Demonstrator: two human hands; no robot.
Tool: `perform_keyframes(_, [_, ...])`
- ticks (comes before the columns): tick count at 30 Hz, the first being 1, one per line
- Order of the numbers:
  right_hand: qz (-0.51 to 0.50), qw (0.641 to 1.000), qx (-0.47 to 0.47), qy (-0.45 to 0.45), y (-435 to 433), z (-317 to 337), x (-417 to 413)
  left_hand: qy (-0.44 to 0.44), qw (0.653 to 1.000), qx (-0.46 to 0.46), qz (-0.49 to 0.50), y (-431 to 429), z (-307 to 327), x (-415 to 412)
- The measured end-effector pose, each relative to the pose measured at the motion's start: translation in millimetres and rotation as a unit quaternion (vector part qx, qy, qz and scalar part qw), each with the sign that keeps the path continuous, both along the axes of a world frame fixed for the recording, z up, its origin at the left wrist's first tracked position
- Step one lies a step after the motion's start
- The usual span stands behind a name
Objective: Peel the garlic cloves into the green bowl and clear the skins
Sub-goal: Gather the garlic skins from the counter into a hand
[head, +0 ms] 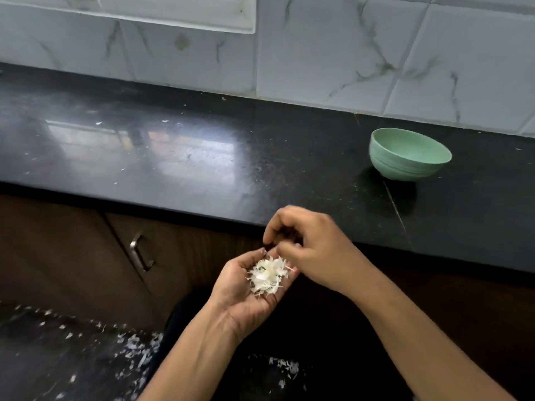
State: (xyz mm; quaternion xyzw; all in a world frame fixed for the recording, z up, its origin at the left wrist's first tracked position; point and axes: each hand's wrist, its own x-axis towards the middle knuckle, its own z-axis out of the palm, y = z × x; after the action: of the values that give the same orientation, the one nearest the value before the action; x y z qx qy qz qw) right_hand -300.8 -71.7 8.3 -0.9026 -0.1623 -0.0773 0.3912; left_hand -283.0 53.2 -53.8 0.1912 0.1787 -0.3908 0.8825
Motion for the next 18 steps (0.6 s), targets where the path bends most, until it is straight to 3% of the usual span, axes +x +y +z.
perform_keyframes(3, [-0.039, 0.983, 0.182, 0.012, 28.6, -18.4, -6.9, -0.036, 0.992, -0.013, 0.117, 21.3, 2.2, -12.4])
perform_keyframes(8, [-0.06, 0.902, 0.422, 0.071, 108.2, -71.6, -25.2, -0.037, 0.95, 0.011, 0.311, 58.3, -10.5, -35.8])
perform_keyframes(12, [-0.059, 0.834, 0.522, 0.167, 164.1, -95.1, -35.8, 0.002, 0.906, 0.016, 0.423, 87.2, -31.9, -53.8])
perform_keyframes(15, [-0.05, 0.761, 0.585, 0.276, 201.0, -112.2, -40.4, 0.031, 0.87, 0.039, 0.491, 118.6, -60.1, -65.0])
perform_keyframes(18, [-0.065, 0.73, 0.579, 0.357, 241.0, -145.4, -46.7, 0.076, 0.836, 0.068, 0.539, 153.7, -94.5, -78.3])
